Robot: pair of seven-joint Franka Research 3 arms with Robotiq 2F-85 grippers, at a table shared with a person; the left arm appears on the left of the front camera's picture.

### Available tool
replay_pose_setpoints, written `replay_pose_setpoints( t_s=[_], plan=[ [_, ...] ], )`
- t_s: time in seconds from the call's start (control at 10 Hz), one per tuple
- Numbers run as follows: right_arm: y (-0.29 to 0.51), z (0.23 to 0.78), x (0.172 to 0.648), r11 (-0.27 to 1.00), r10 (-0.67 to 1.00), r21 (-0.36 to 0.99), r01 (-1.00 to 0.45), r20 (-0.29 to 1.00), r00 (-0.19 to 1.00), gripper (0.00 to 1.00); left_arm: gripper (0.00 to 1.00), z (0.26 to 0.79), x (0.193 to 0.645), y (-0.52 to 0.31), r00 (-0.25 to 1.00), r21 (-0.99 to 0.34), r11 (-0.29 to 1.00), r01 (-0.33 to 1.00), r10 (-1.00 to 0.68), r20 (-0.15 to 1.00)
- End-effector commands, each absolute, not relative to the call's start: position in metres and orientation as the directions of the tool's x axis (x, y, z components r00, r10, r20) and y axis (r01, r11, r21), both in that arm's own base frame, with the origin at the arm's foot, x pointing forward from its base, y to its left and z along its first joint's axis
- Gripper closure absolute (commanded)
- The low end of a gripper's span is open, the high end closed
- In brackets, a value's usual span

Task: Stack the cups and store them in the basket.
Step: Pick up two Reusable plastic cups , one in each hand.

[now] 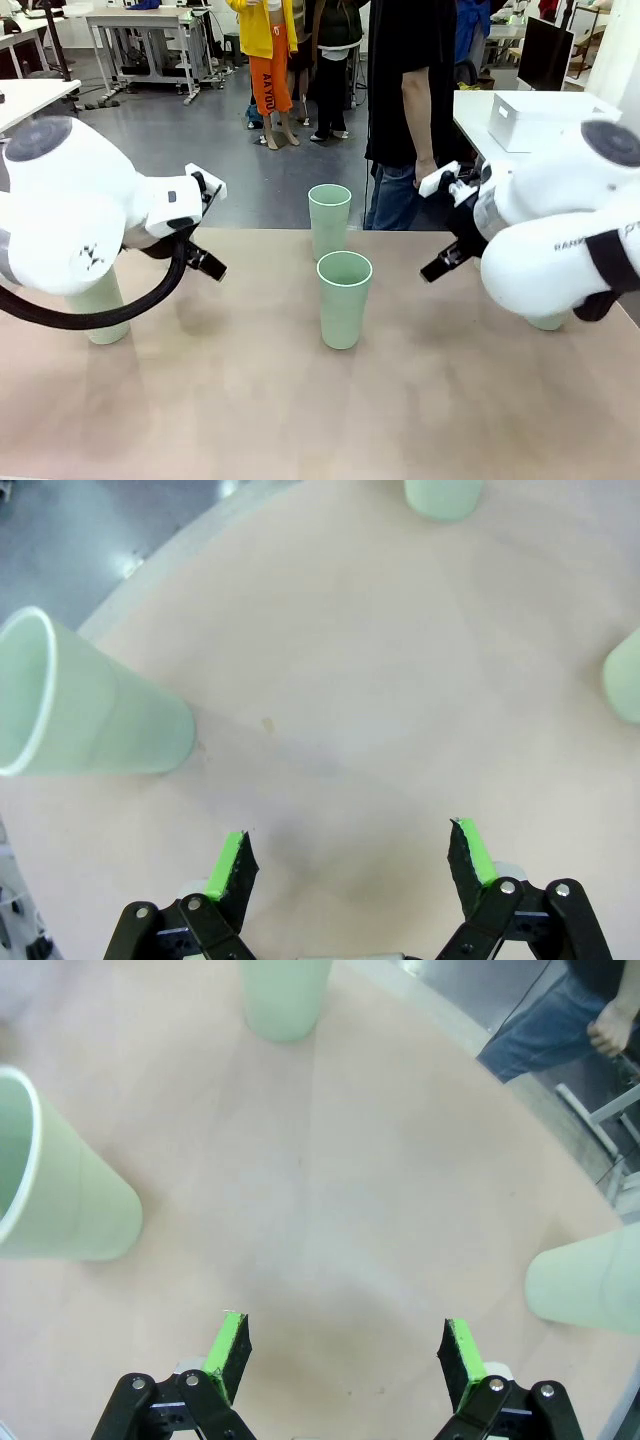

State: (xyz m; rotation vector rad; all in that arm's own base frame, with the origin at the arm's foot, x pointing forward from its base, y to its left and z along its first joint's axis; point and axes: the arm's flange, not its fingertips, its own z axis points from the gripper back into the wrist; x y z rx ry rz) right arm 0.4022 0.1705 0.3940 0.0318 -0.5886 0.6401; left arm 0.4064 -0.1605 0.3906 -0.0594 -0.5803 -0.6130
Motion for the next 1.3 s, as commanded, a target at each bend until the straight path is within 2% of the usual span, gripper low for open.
replay_pose_setpoints(
  t_s=[0.0,0.3,0.5,0.6,0.8,1.2],
  plan=[
    [0.169,0.452,0.404,0.826,0.518,-0.128,-0.549,0.556,0.650,0.00,0.00,0.451,0.416,-0.140,0.626,0.078,0.785,0.614,-0.545,0.558],
    [0.128,0.513,0.392,0.800,0.516,-0.083,-0.594,0.599,0.612,0.00,0.00,0.526,0.417,-0.085,0.537,0.044,0.689,0.723,-0.601,0.592],
    [0.067,0.538,0.393,0.673,0.613,-0.039,-0.739,0.588,0.528,0.00,0.00,0.549,0.425,-0.028,0.380,0.079,0.536,0.840,-0.687,0.620],
    [0.032,0.544,0.399,0.595,0.656,-0.025,-0.803,0.593,0.468,0.00,0.00,0.551,0.439,0.002,0.319,0.069,0.457,0.887,-0.714,0.623],
    [-0.042,0.543,0.415,0.511,0.650,0.017,-0.859,0.647,0.399,0.00,0.00,0.544,0.457,0.056,0.277,0.036,0.385,0.922,-0.721,0.635],
    [-0.144,0.516,0.411,0.486,0.545,0.067,-0.871,0.756,0.362,0.00,0.00,0.507,0.426,0.141,0.280,0.006,0.376,0.926,-0.700,0.657]
  ],
)
